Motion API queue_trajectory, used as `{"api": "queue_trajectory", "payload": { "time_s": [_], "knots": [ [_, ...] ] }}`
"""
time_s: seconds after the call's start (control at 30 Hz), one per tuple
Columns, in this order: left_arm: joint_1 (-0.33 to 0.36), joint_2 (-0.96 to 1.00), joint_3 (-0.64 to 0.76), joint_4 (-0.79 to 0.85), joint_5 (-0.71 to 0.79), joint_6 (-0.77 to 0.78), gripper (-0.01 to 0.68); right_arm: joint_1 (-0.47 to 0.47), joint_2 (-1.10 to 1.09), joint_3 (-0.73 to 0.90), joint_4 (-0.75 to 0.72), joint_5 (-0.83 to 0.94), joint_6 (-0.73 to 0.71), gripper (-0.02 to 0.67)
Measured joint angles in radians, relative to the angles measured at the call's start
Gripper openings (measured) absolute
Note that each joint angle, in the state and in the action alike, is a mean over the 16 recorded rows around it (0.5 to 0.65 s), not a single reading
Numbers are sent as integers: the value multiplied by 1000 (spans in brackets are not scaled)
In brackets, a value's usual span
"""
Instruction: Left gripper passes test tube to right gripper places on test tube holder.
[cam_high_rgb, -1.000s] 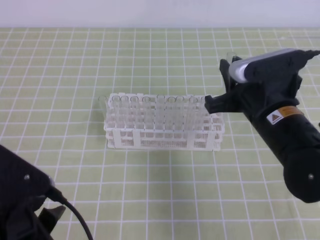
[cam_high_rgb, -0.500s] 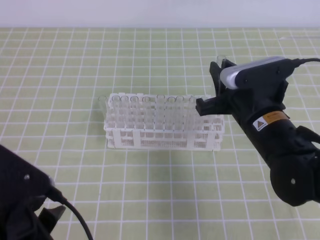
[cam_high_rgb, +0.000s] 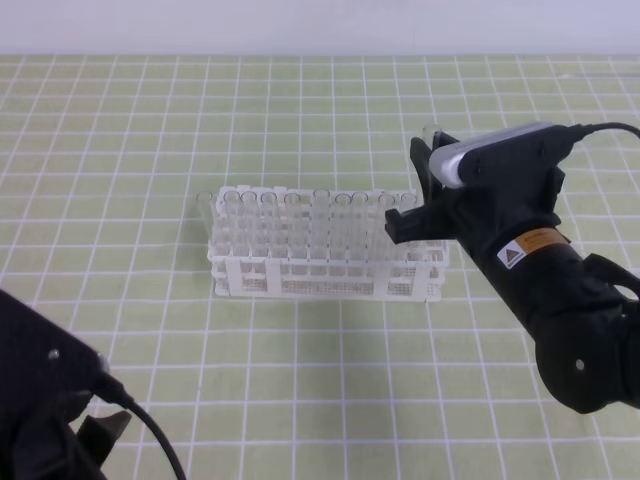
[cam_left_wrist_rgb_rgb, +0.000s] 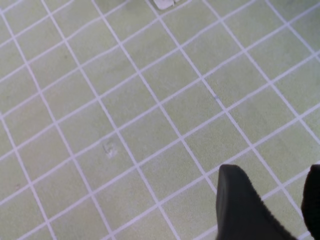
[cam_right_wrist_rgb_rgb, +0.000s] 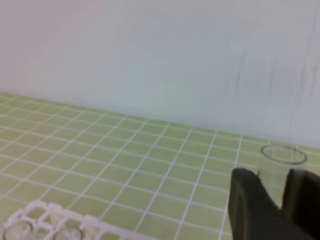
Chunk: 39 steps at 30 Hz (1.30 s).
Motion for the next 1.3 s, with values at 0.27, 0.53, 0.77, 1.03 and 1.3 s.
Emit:
{"api": "queue_trajectory", "payload": {
  "time_s": [0.27, 0.53, 0.77, 1.03, 1.3],
  "knots": [
    [0, 0, 0, -1, 0, 0, 258, 0, 32, 0, 0, -2, -1, 102],
    [0, 0, 0, -3, 0, 0, 257, 0, 60, 0, 0, -19, -1, 103],
    [0, 0, 0, -3, 0, 0, 258, 0, 68, 0, 0, -31, 0, 134],
    [0, -1, 1, -5, -1, 0, 258, -1, 68, 0, 4, -39, 1, 263],
    [70, -27, 1, -13, -30, -9, 258, -1, 14, 0, 52, -7, -11, 367]
  ]
}}
